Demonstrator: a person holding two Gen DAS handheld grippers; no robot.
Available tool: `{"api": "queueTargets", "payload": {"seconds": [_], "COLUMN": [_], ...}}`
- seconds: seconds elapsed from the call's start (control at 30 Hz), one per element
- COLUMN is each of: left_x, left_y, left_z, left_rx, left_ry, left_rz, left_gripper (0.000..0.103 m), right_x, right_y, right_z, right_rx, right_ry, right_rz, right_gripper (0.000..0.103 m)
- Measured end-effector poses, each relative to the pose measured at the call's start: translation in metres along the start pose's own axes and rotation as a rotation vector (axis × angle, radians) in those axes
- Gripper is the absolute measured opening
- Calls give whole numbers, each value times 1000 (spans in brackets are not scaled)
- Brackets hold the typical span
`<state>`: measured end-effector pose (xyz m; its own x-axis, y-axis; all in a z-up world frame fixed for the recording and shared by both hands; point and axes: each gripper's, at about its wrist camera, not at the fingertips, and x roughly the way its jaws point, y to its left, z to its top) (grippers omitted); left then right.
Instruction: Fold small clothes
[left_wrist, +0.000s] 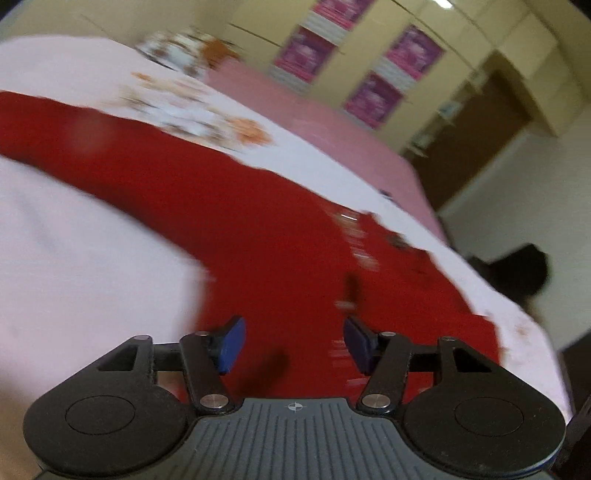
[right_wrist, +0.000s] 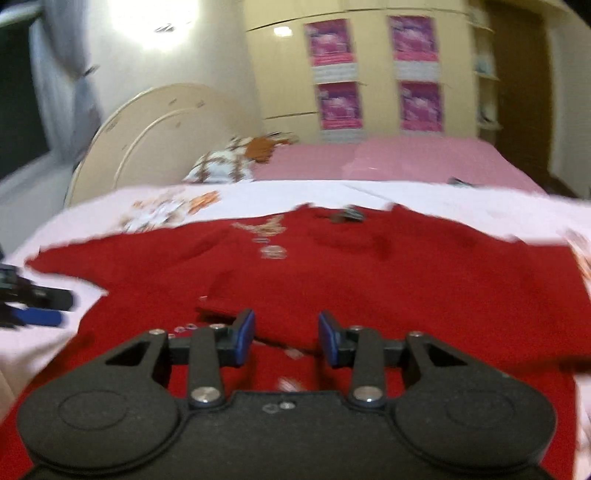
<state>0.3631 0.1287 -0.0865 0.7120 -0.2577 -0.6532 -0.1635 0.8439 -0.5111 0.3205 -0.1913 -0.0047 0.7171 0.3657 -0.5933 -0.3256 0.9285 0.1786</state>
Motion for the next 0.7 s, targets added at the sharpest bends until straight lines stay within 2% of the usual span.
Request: {"api": "queueTargets", "payload": {"seconds": [0.07,0.13,0.3,0.33,0.37,0.4,0.47,0.53,0.6,0.7], "left_x": [32,61,102,105,110,111,109,91,78,67], "left_y": [-19,-35,-65,-72,-79,-84,-82,-74,-62,-39], "left_z": [0,0,9,10,11,12,21,35,52,71], "left_rx": [-4,-5,21,55,100,149,144,149,164,174], "left_ry": [55,102,102,100,98,102,103,40,-4,-30], "left_rz": [-46,-53,-46,-31,-9,19,-19,-21,-5,44], "left_gripper": [59,59,58,54,43,2,3,3,3,3], "right_x": [-10,-23,-46,-48,-47,-49,-45,-44,-46,-42], "right_y": [-19,-39,-81,-89,-96,-105,-120,-134,-148,-167], "right_z": [-2,-5,-13,-15,-17,-20,-24,-30,-36,-47], "right_rx": [71,145,296,330,371,425,512,607,719,881], "right_ry": [-3,-12,-41,-48,-52,-57,-65,-66,-77,-107], "right_rz": [-23,-46,-96,-101,-103,-101,-94,-75,-28,51], "right_gripper": [37,37,38,38,39,39,40,41,42,46]}}
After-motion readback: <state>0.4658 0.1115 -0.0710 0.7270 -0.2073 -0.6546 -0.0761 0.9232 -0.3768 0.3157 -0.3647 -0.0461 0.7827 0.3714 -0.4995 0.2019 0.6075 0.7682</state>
